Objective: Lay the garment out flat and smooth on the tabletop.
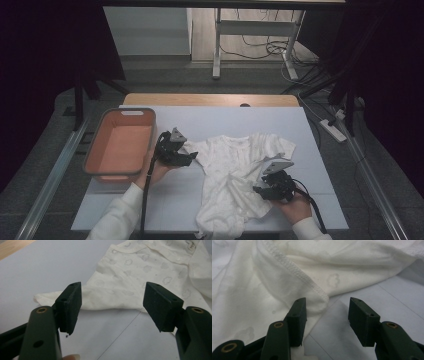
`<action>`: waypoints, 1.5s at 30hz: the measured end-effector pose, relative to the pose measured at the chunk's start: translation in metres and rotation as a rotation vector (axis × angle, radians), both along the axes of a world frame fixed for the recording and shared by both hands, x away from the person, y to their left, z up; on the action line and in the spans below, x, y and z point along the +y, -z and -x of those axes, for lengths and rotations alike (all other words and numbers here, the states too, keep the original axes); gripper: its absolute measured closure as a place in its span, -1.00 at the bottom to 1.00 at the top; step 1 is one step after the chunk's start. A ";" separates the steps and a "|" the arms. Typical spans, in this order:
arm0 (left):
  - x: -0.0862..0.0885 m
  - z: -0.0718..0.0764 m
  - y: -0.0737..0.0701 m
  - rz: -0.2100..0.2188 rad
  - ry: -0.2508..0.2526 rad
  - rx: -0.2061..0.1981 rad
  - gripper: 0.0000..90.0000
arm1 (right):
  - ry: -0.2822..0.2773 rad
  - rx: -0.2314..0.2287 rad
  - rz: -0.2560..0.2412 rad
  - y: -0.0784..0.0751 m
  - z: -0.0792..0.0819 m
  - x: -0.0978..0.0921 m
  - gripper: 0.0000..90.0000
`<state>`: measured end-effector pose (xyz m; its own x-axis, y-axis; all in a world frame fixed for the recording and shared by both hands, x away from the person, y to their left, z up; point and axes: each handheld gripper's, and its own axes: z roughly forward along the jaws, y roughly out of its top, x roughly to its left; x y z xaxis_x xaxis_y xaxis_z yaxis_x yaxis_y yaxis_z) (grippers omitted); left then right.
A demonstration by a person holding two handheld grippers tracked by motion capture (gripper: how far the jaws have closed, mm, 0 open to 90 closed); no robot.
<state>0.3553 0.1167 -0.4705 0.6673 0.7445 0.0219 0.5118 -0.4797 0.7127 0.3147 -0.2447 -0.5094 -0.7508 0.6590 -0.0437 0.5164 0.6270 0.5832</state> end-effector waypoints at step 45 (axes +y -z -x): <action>0.001 0.000 -0.001 0.000 -0.002 -0.007 -0.29 | 0.102 0.031 -0.050 -0.013 0.083 -0.046 0.58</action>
